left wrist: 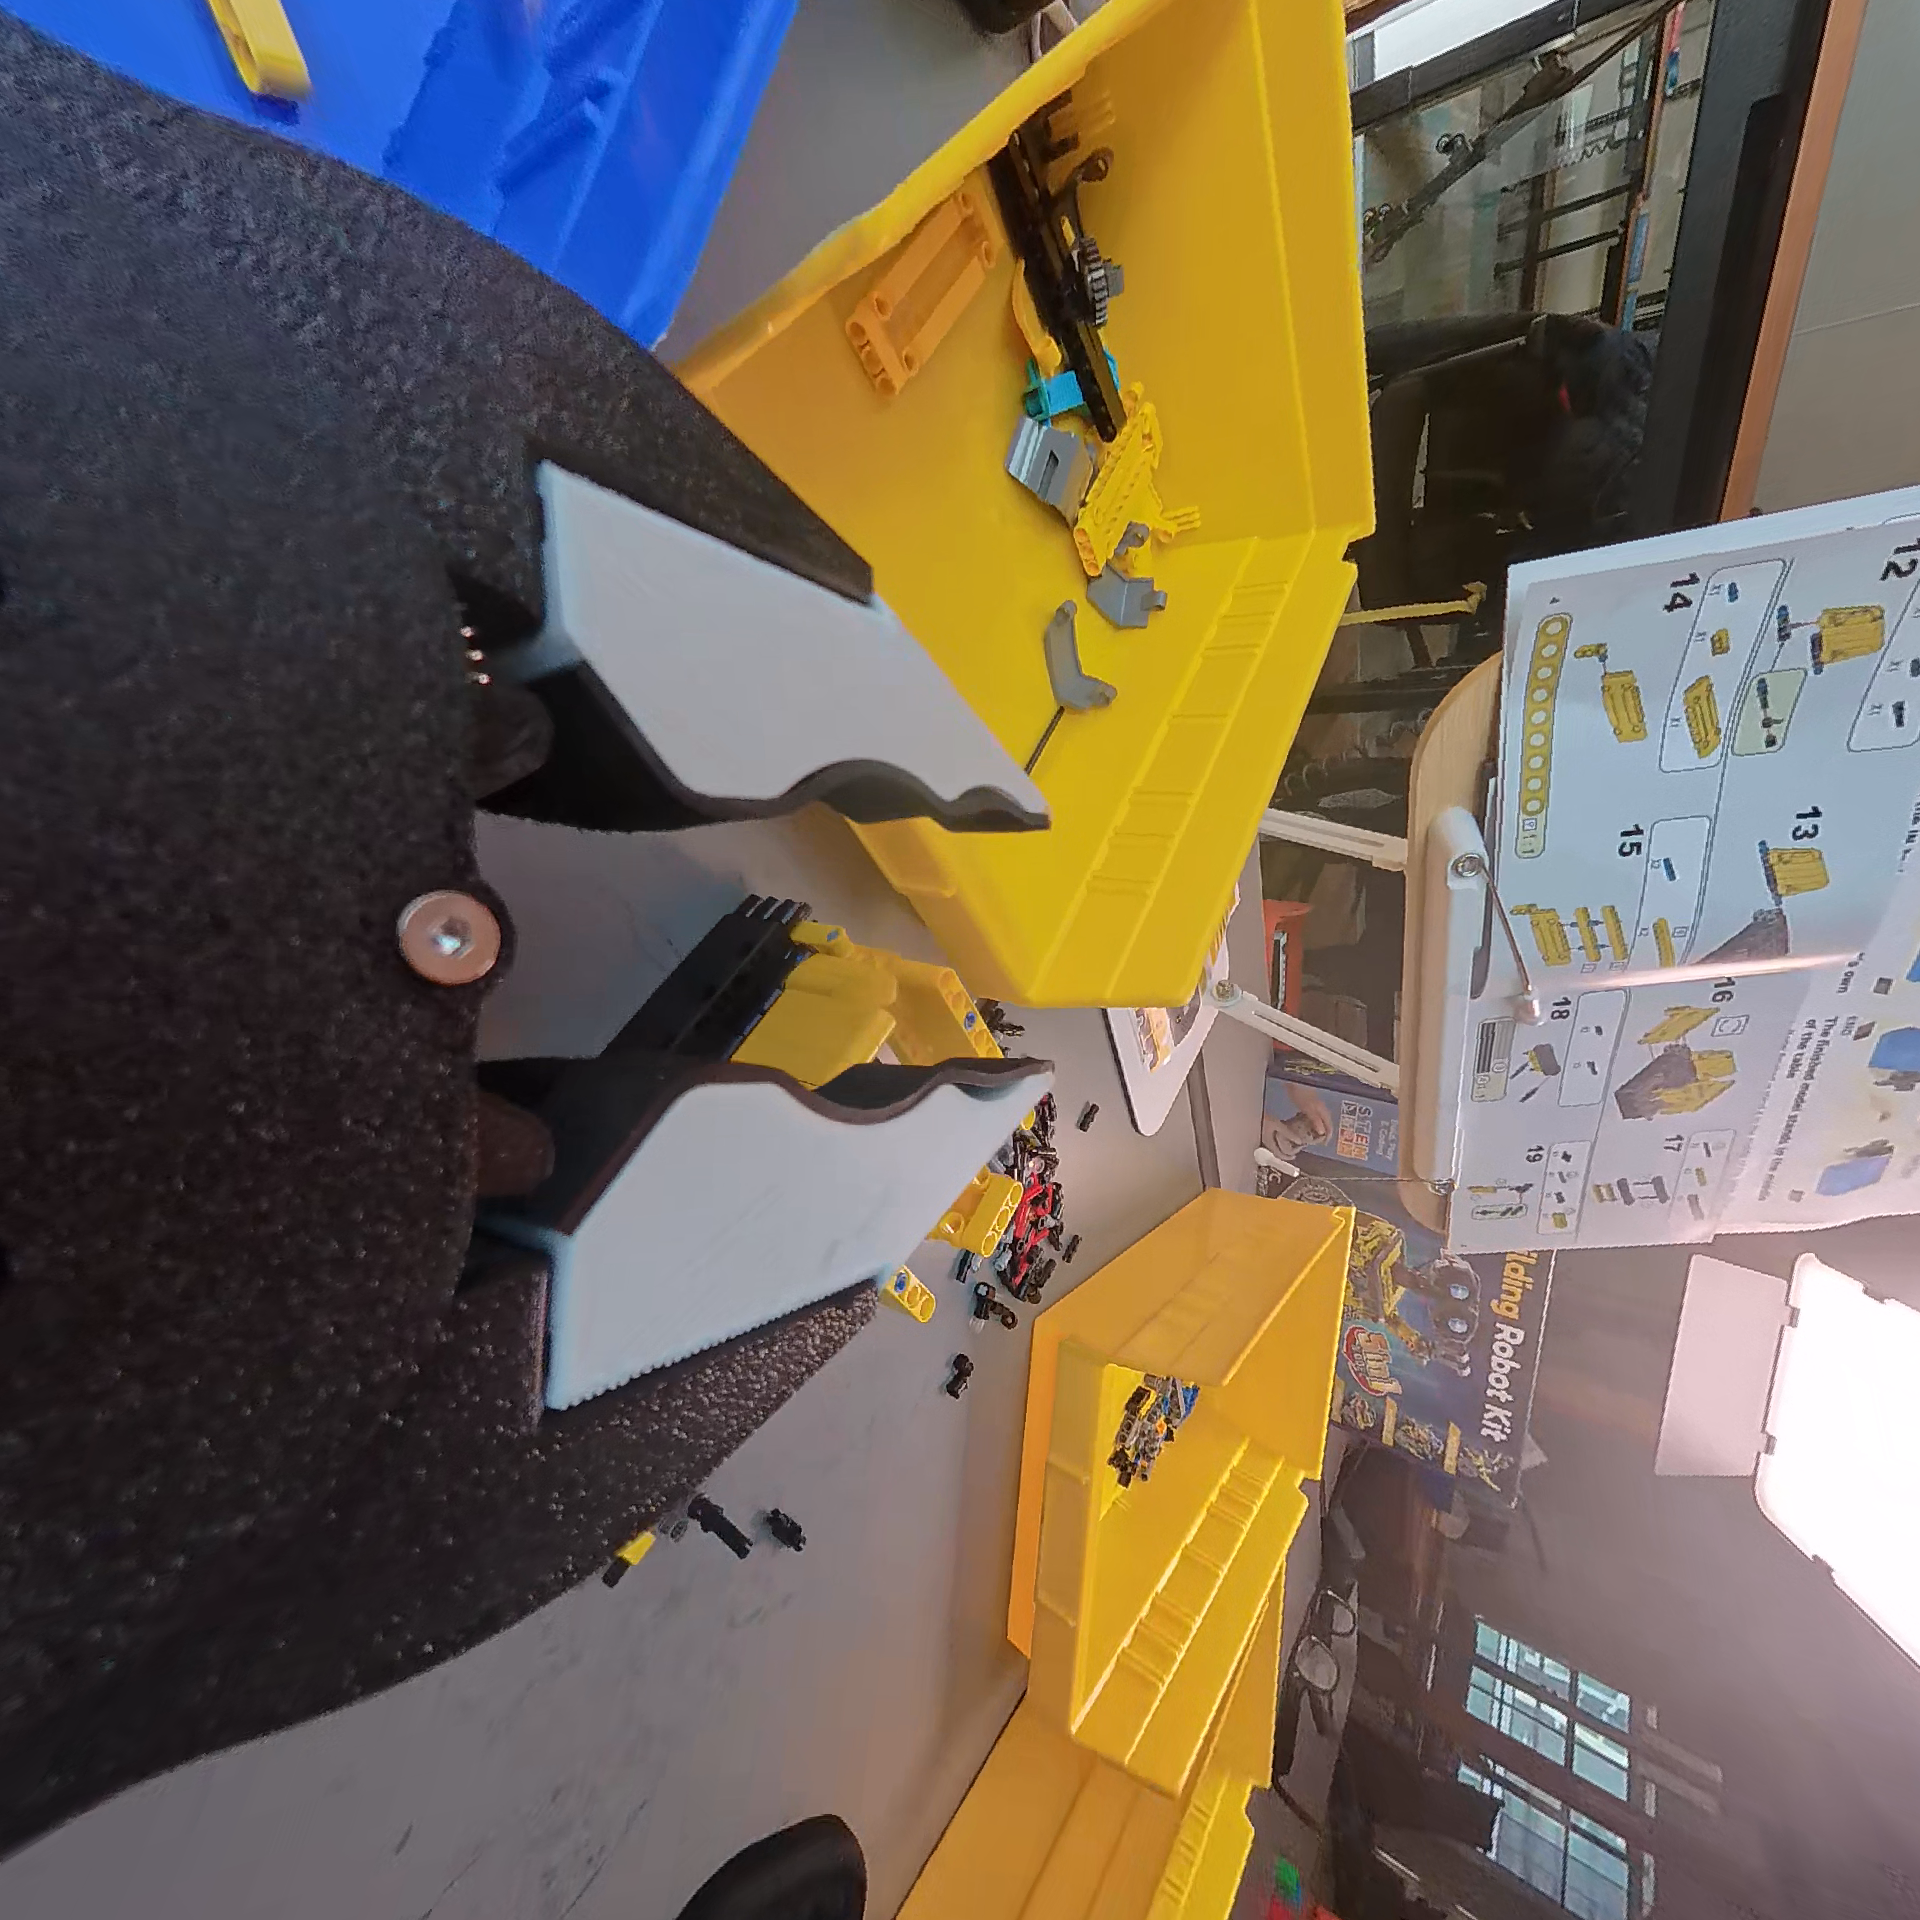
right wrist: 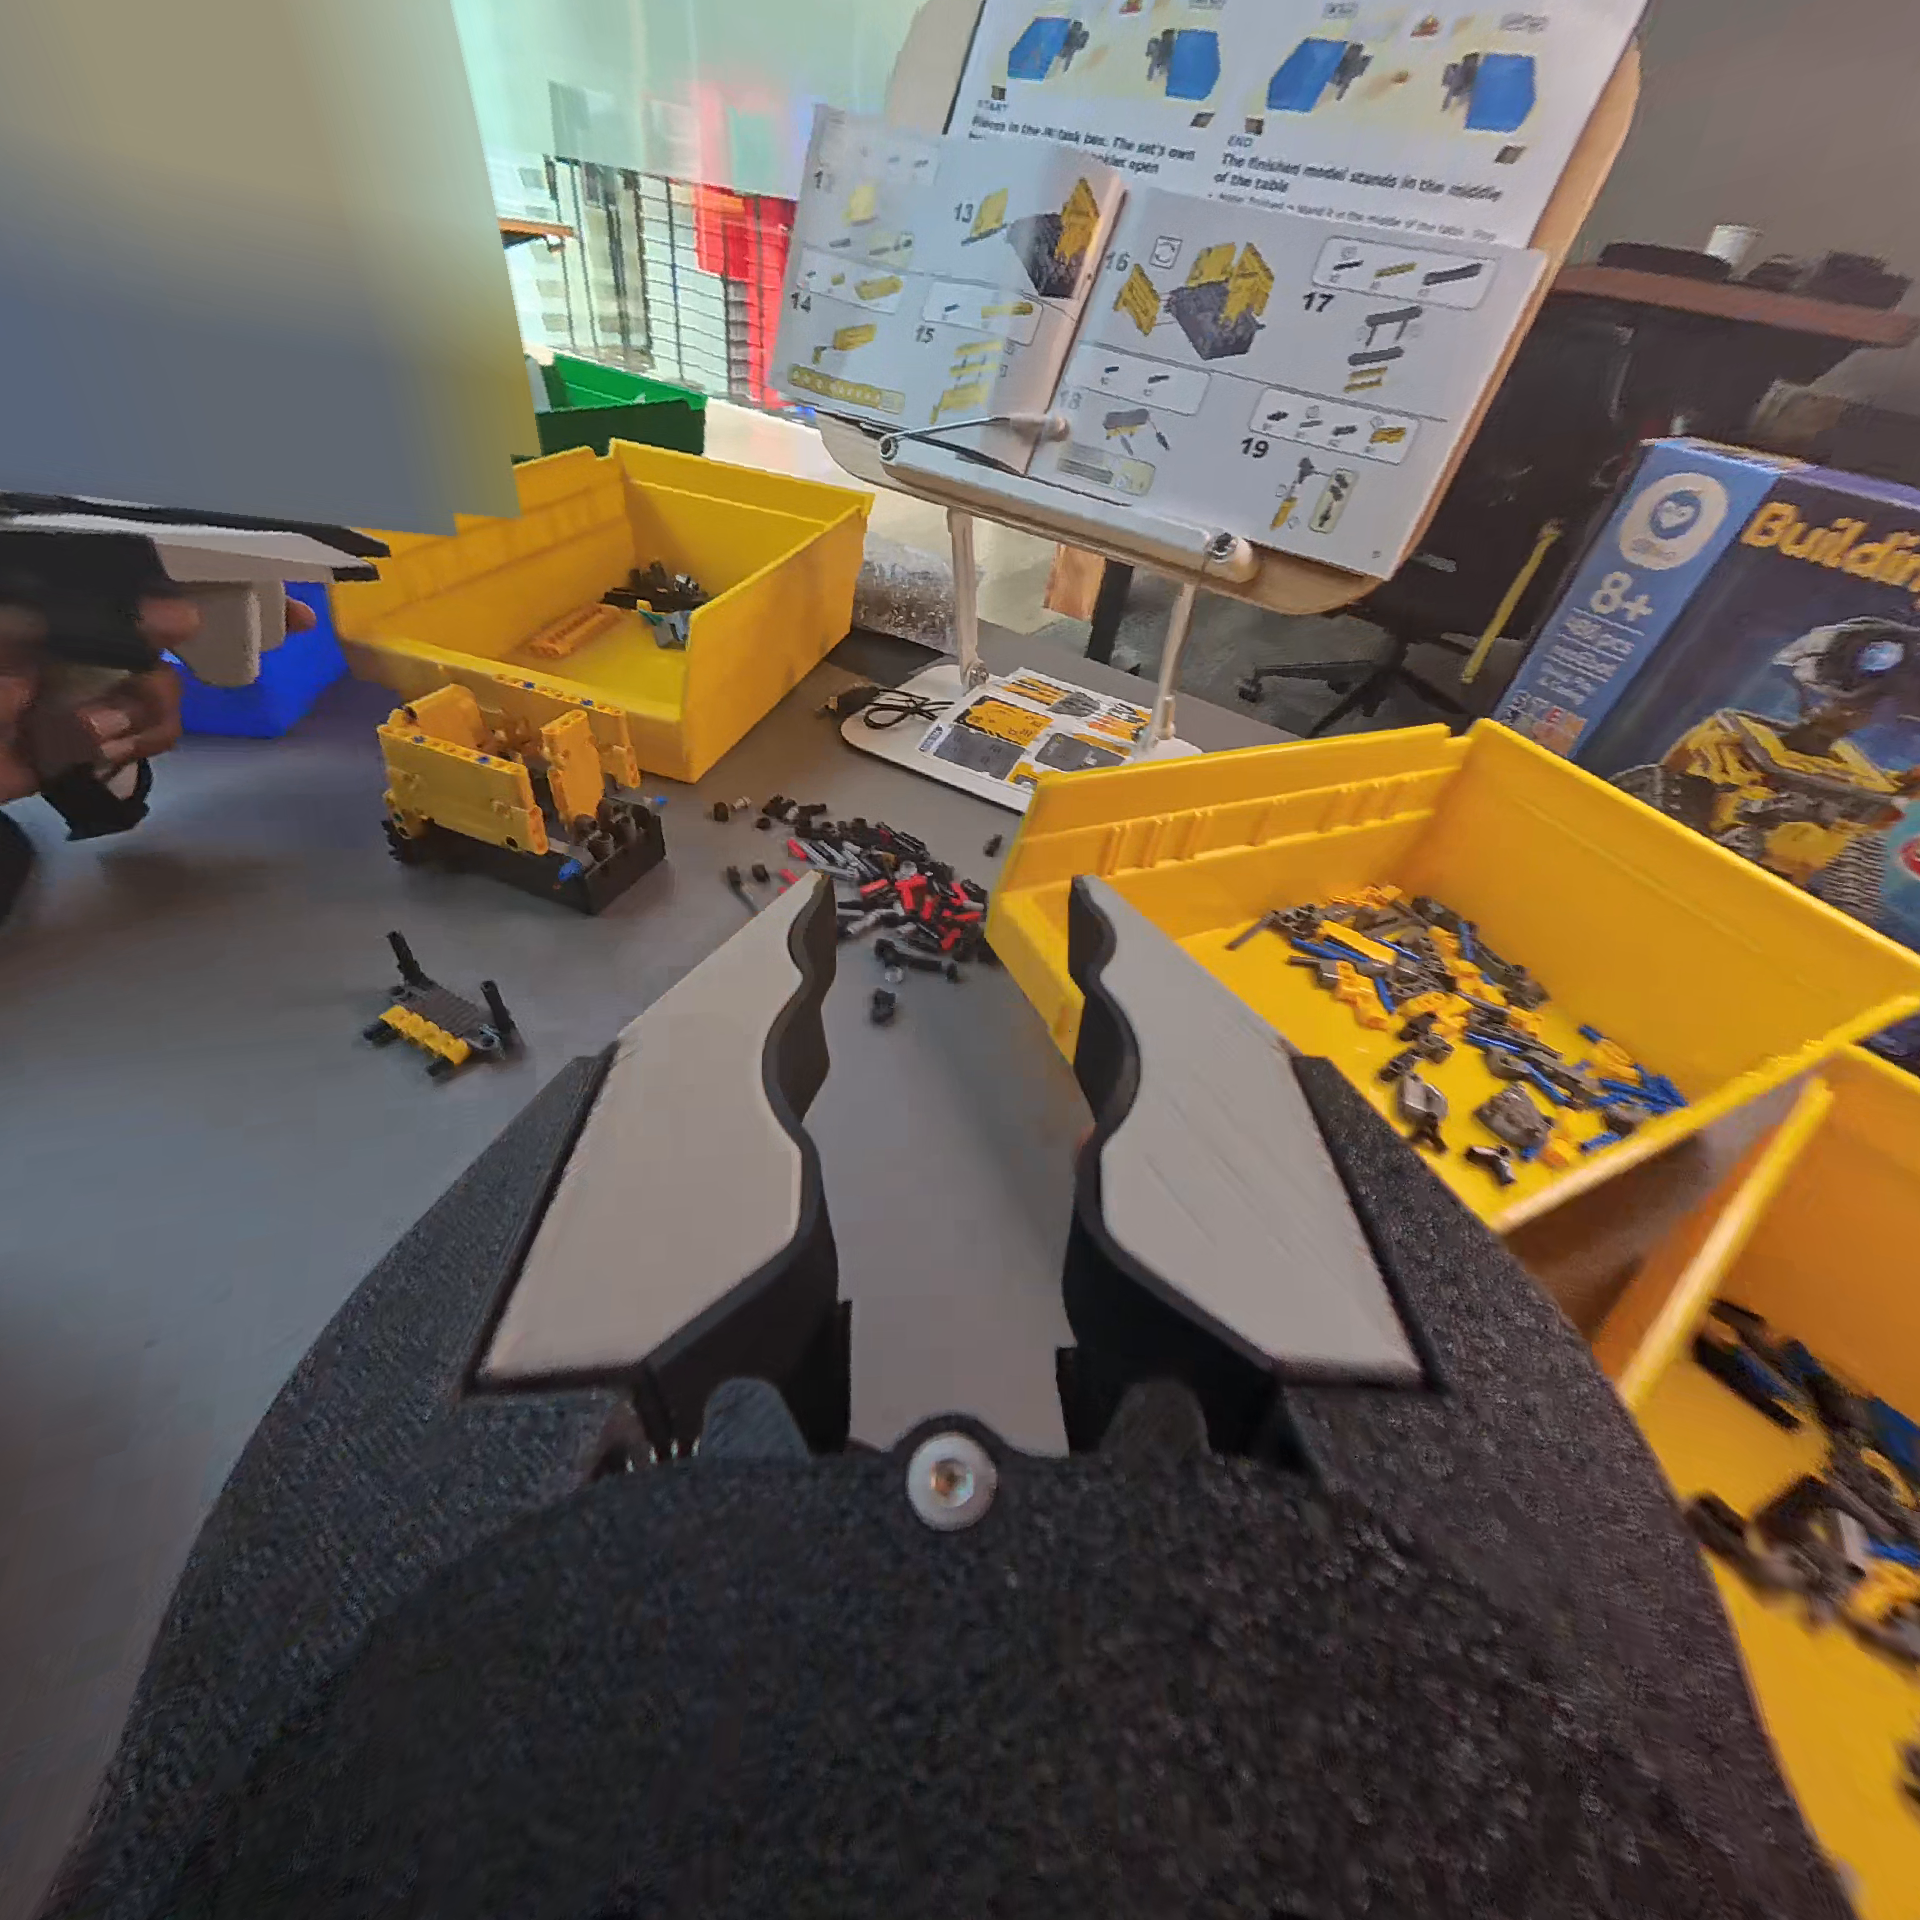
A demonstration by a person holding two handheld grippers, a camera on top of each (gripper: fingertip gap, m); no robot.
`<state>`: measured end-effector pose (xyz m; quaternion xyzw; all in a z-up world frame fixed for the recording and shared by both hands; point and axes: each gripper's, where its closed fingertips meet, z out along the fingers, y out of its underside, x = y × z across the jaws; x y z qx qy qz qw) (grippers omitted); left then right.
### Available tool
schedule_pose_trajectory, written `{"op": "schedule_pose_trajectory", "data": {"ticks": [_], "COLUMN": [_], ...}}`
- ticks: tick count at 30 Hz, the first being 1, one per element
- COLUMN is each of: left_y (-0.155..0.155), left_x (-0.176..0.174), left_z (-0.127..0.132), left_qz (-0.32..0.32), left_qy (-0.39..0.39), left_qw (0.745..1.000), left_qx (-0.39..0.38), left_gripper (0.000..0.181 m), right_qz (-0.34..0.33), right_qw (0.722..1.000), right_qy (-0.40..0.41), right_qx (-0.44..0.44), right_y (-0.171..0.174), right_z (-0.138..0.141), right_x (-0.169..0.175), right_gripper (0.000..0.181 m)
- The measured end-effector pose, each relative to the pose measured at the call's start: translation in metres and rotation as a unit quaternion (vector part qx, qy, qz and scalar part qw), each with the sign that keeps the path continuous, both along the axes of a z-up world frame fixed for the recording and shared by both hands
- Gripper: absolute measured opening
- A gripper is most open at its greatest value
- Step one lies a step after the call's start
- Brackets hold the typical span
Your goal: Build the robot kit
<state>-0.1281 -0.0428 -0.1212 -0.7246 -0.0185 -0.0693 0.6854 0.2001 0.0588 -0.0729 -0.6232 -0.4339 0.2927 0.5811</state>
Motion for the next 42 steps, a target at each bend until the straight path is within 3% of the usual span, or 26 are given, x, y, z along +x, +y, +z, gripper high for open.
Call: {"op": "schedule_pose_trajectory", "data": {"ticks": [4, 8, 11, 16, 20, 25, 27, 29, 31, 35, 39, 42], "left_y": [0.000, -0.001, -0.001, -0.001, -0.001, 0.000, 0.000, 0.000, 0.000, -0.001, -0.001, 0.000], "left_x": [0.002, 0.005, 0.009, 0.015, 0.016, 0.017, 0.017, 0.018, 0.018, 0.018, 0.020, 0.027], "left_z": [0.000, 0.004, 0.004, 0.004, 0.002, 0.000, 0.000, 0.000, 0.001, 0.001, 0.001, 0.000], "left_qz": [-0.004, -0.009, -0.014, -0.023, -0.024, -0.027, -0.029, -0.033, -0.034, -0.036, -0.044, -0.060], "left_qy": [0.000, 0.006, 0.010, 0.017, 0.021, 0.019, 0.016, 0.013, 0.011, 0.005, 0.000, -0.004], "left_qw": [1.000, 1.000, 1.000, 1.000, 0.999, 0.999, 0.999, 0.999, 0.999, 0.999, 0.999, 0.998], "left_qx": [-0.001, 0.003, 0.003, 0.000, -0.003, -0.007, -0.008, -0.007, -0.006, -0.005, -0.007, -0.012], "left_gripper": [0.043, 0.044, 0.044, 0.045, 0.045, 0.045, 0.045, 0.044, 0.044, 0.044, 0.045, 0.045], "right_qz": [-0.077, -0.107, -0.093, -0.074, -0.047, 0.005, -0.011, -0.038, -0.034, 0.038, 0.176, 0.244], "right_qw": [0.991, 0.960, 0.930, 0.897, 0.877, 0.868, 0.865, 0.858, 0.862, 0.873, 0.926, 0.931], "right_qy": [-0.107, -0.257, -0.353, -0.435, -0.476, -0.494, -0.498, -0.510, -0.505, -0.482, -0.334, -0.271], "right_qx": [0.018, -0.018, -0.037, -0.038, -0.049, -0.059, -0.059, -0.046, -0.039, -0.063, 0.021, 0.016], "right_y": [0.013, 0.022, 0.023, 0.040, 0.048, 0.039, 0.045, 0.056, 0.055, 0.019, -0.021, -0.034], "right_z": [-0.009, -0.052, -0.088, -0.122, -0.141, -0.150, -0.149, -0.141, -0.123, -0.070, -0.016, -0.037], "right_x": [0.086, 0.164, 0.201, 0.223, 0.229, 0.216, 0.217, 0.220, 0.208, 0.154, 0.029, -0.063], "right_gripper": [0.054, 0.074, 0.080, 0.078, 0.065, 0.032, 0.036, 0.060, 0.066, 0.053, 0.042, 0.038]}}
